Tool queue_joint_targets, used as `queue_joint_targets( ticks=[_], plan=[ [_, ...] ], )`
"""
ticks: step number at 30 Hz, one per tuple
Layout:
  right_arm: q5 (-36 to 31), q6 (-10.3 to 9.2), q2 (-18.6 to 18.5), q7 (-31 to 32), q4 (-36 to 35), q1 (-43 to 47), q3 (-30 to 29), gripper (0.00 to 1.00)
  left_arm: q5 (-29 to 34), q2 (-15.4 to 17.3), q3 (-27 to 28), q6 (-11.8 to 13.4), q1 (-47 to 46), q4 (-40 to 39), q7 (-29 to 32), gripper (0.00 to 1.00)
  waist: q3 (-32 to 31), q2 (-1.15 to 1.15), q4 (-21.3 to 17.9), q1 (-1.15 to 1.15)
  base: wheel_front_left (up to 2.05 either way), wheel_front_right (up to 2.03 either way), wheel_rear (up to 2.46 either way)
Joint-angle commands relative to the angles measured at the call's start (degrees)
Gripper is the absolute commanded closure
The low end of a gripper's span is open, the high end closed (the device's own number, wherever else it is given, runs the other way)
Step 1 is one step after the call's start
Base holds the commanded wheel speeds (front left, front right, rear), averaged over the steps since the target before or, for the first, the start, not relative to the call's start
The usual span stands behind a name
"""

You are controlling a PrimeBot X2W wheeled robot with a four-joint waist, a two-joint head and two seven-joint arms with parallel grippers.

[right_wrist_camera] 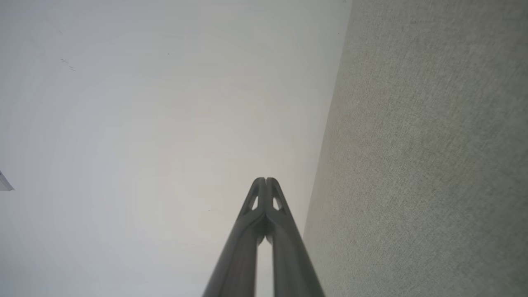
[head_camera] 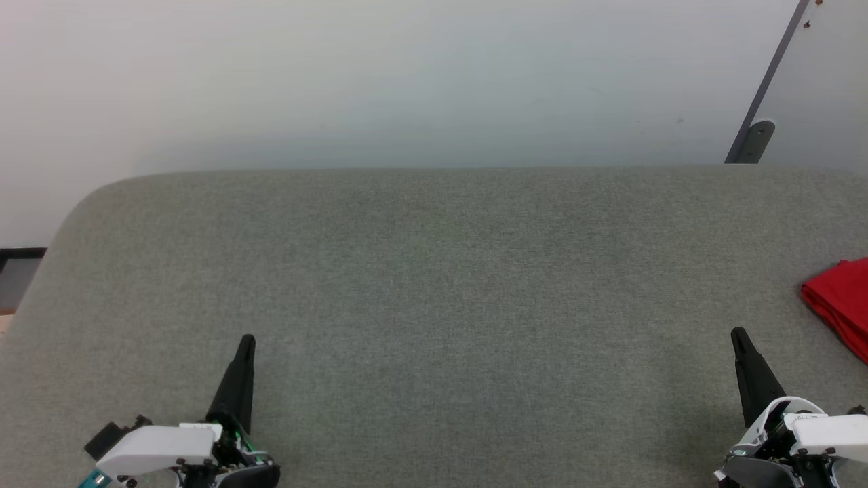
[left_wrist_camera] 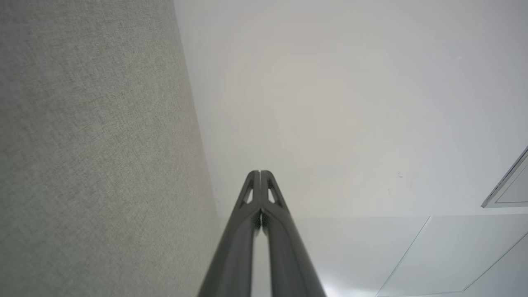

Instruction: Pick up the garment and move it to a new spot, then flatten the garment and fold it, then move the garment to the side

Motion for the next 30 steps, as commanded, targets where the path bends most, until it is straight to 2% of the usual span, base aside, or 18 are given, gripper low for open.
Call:
queue_joint_targets(
  ticks=[1,30],
  plan=[
    [0.2,-0.06,0.2,0.1,0.0,-0.1,0.0,1.00,0.2,-0.1,0.2,-0.2,-0.6,0.1,0.1,1.00,0.0,0.00,0.0,0.00,0.00,0.00,0.00],
    [0.2,-0.06,0.2,0.1,0.0,-0.1,0.0,1.00,0.3,-0.2,0.3,-0.2,-0.6,0.1,0.2,1.00,0.0,0.00,0.0,0.00,0.00,0.00,0.00]
  ],
)
